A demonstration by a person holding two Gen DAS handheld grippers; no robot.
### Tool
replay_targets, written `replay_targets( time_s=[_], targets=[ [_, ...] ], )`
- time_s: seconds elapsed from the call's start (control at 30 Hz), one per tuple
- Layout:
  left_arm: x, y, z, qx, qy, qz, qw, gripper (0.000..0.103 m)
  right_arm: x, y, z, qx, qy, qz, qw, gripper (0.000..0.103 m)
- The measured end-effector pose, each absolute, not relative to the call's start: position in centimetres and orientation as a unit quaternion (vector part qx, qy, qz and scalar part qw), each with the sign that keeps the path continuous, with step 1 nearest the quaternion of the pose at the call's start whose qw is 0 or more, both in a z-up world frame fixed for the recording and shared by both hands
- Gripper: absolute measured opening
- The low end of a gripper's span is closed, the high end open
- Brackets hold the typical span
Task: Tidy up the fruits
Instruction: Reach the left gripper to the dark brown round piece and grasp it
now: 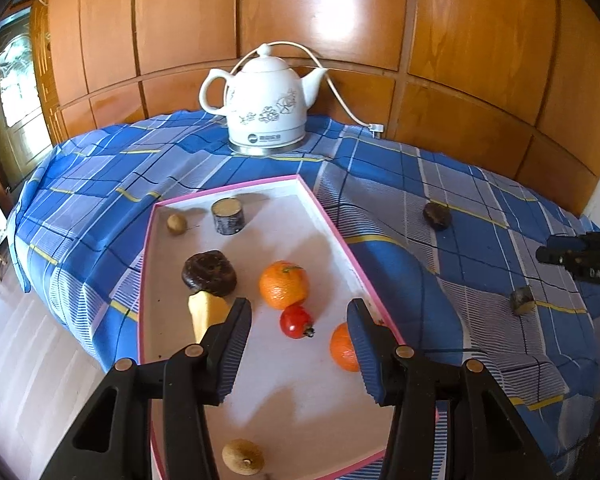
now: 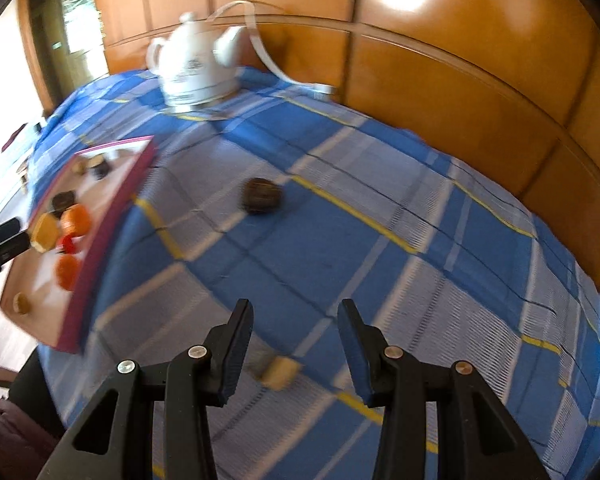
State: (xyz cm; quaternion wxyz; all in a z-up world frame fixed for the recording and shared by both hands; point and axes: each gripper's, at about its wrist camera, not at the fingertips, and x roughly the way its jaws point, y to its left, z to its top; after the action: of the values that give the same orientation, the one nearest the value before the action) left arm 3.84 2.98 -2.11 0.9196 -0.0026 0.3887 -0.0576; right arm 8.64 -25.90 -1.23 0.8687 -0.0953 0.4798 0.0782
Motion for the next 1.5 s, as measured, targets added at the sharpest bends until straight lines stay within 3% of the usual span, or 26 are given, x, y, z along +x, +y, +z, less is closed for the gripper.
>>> replay_targets(
  time_s=[0.43, 1.1, 1.23, 1.5],
  targets=[
    [4.7, 0.9, -2.5, 0.007, 0.405, -0.081, 0.911, 0.051, 10.0, -33.0, -2.8, 0.027, 0.5, -0.001, 0.866, 0.045],
    [10.7, -9.2, -2.2, 0.01, 0.451, -0.203, 0.869, 0.055, 10.4, -34.4, -2.7, 0.063, 0.51, -0.031, 0.858, 0.045],
    [13.2, -11.2, -2.7, 0.017, 0.457, -0.207, 0.865, 0.064, 10.4, -34.4, -2.4, 0.069, 0.504, -0.029, 0.86, 0.045],
    [18.1, -14.4, -4.8, 0.025, 0.48, -0.209, 0.851, 0.064, 10.4, -34.3, -2.2, 0.076, 0.502, -0.026, 0.861, 0.045]
  ],
)
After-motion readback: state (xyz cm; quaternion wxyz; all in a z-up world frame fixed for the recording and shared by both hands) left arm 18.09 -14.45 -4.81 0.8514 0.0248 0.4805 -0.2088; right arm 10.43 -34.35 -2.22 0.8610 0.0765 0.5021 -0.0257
